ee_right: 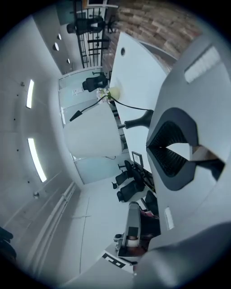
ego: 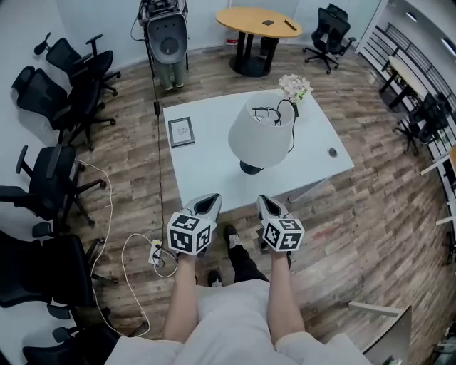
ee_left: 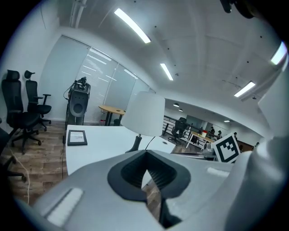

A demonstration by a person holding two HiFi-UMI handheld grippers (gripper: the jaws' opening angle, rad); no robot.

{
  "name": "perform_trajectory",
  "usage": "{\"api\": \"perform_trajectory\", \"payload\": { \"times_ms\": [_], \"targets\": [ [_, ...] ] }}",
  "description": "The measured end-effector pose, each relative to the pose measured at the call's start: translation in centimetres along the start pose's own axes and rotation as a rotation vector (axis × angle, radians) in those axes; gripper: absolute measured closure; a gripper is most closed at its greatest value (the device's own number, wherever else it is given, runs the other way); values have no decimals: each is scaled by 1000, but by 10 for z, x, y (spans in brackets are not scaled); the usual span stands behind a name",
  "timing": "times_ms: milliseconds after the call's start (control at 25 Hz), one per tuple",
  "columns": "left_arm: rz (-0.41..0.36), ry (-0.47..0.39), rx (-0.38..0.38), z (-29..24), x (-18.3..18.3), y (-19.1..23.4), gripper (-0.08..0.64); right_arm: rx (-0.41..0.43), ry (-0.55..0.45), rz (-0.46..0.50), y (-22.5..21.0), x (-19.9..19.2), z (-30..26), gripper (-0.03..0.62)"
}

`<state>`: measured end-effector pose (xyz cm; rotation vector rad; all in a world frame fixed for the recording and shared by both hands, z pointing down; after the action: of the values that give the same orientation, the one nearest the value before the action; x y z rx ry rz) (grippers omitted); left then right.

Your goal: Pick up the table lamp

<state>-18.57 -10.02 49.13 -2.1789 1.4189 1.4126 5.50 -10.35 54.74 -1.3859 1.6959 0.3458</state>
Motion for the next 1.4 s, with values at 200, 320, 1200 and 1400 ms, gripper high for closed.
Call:
{"api": "perform_trajectory", "payload": {
  "times_ms": [200, 320, 1200, 1400],
  "targets": [
    [-25, 50, -31, -50, 28, 10, 560, -78, -10, -39, -28, 16, -28, 565],
    [-83, 85, -49, -75, 42, 9, 560, -102, -11, -41, -41, 23, -48, 551],
    [-48, 272, 5, -143, 63, 81, 560, -275, -12, 152, -67, 36, -163, 345],
    [-13, 306, 13, -152, 55, 88, 560, -289, -13, 173, -70, 43, -177, 347]
  ]
}}
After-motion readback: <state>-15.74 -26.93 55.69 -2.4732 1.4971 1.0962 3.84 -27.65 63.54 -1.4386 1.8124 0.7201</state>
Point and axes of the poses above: the fingertips, and each gripper's own axes: z backward along the fingers, y to its left, x out of its top, the point moved 10 cm from there along z, backward along the fingers, and after that the axes turned 11 degrees about y, right-handed, at the moved point
